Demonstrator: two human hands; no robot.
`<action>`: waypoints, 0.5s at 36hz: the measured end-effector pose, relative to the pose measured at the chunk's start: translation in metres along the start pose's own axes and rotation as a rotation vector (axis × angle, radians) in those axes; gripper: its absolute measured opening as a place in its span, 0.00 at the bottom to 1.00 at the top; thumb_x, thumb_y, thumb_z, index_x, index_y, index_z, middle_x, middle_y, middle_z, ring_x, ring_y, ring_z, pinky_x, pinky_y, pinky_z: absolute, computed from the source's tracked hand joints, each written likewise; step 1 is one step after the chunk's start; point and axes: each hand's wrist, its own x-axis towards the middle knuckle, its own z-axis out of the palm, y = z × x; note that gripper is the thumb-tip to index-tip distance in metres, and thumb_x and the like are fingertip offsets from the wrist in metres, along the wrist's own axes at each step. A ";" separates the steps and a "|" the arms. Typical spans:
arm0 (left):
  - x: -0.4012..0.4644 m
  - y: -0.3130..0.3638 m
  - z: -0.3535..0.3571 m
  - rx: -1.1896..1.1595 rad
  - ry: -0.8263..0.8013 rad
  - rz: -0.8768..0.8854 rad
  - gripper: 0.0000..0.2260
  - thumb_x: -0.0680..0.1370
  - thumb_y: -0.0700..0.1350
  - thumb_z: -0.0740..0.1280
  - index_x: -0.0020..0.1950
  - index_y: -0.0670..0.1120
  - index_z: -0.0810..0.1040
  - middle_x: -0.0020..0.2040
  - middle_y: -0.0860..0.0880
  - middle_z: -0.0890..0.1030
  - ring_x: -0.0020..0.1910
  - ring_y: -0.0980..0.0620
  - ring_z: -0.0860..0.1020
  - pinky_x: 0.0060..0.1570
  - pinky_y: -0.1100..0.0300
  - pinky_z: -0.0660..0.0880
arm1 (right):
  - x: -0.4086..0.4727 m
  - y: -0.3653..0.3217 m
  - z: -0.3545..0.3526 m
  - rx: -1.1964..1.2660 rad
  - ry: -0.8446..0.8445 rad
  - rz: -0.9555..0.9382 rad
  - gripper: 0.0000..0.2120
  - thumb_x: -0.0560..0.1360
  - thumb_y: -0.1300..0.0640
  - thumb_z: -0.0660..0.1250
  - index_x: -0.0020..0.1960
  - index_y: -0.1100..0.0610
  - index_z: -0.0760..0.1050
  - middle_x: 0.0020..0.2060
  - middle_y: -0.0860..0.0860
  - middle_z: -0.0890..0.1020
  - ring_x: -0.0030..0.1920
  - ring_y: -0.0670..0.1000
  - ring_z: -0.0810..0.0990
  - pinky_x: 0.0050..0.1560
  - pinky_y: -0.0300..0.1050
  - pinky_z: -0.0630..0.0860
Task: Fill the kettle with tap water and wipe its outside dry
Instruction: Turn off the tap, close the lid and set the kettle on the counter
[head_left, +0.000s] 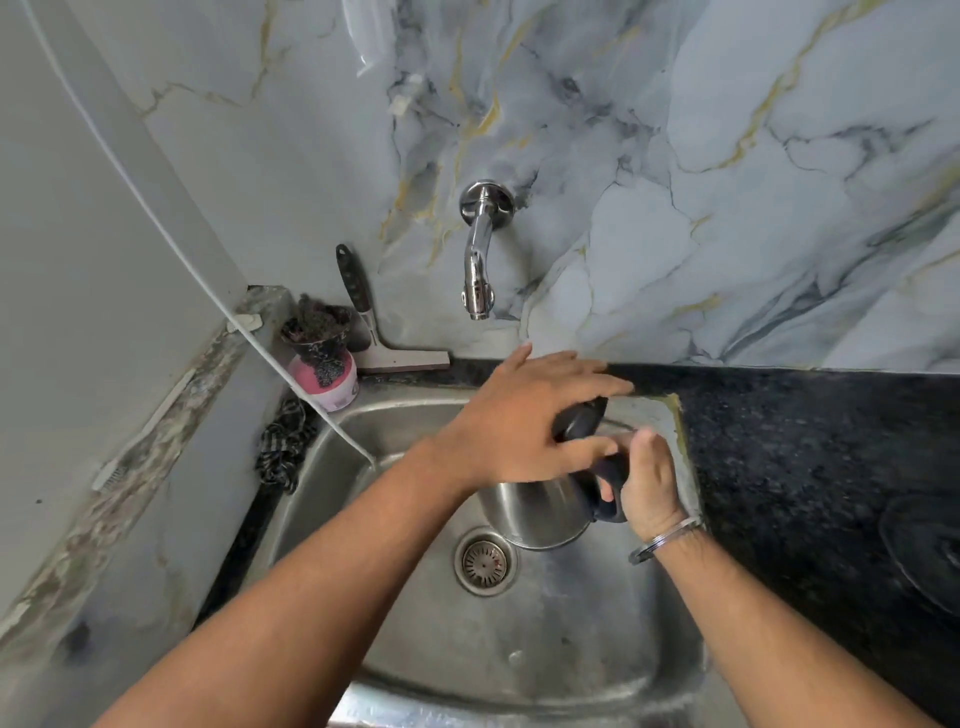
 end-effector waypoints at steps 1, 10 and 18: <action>-0.006 -0.003 -0.002 -0.020 0.061 -0.010 0.23 0.79 0.55 0.69 0.74 0.51 0.78 0.71 0.48 0.81 0.72 0.48 0.77 0.75 0.37 0.63 | -0.006 -0.003 -0.005 -0.039 0.015 0.007 0.34 0.77 0.42 0.45 0.25 0.61 0.73 0.17 0.59 0.72 0.19 0.57 0.71 0.24 0.47 0.70; -0.067 -0.026 0.024 -1.090 0.036 -0.779 0.26 0.85 0.60 0.58 0.82 0.54 0.65 0.78 0.49 0.74 0.80 0.48 0.69 0.81 0.42 0.60 | -0.052 -0.024 -0.046 0.030 0.088 0.016 0.45 0.66 0.21 0.46 0.26 0.62 0.75 0.18 0.59 0.72 0.19 0.53 0.70 0.26 0.41 0.70; -0.049 0.028 0.061 -1.146 -0.135 -0.799 0.26 0.75 0.68 0.66 0.70 0.60 0.81 0.71 0.54 0.82 0.79 0.46 0.70 0.82 0.39 0.53 | -0.071 -0.035 -0.106 0.053 0.034 0.013 0.42 0.68 0.22 0.40 0.22 0.54 0.74 0.17 0.58 0.72 0.19 0.57 0.70 0.25 0.52 0.69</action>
